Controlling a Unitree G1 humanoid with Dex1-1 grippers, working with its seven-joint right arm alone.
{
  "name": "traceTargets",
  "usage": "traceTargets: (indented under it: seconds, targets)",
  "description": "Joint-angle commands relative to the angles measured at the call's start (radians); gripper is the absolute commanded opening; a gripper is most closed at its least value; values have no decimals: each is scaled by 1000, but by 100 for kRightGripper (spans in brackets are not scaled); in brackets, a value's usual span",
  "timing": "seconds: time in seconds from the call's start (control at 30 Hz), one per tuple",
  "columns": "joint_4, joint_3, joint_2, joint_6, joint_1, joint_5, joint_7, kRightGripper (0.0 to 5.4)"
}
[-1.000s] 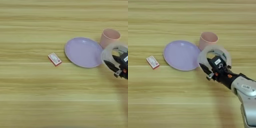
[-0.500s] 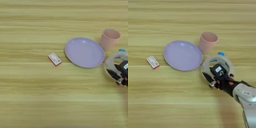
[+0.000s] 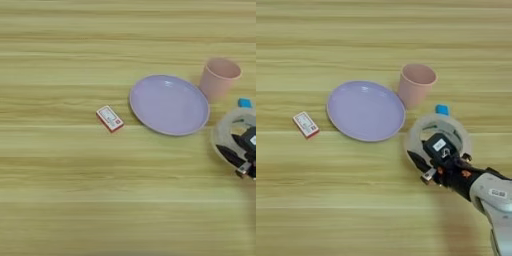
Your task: Move the objects on the table
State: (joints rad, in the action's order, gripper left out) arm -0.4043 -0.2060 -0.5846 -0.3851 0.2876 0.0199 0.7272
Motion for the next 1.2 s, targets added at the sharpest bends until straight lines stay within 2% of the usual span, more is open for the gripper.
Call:
traceTargets:
  seconds: [0.03,0.5,0.53,0.97,1.2]
  targets:
    - [-28,-7,-33,37,-38,-1,-22,150]
    - [47,44,-24,56,-63,-20,-33,148]
    - [52,46,-24,58,-65,-21,-34,177]
    - [71,46,-26,83,-73,-11,-39,314]
    - [48,-4,-19,102,-83,53,-31,403]
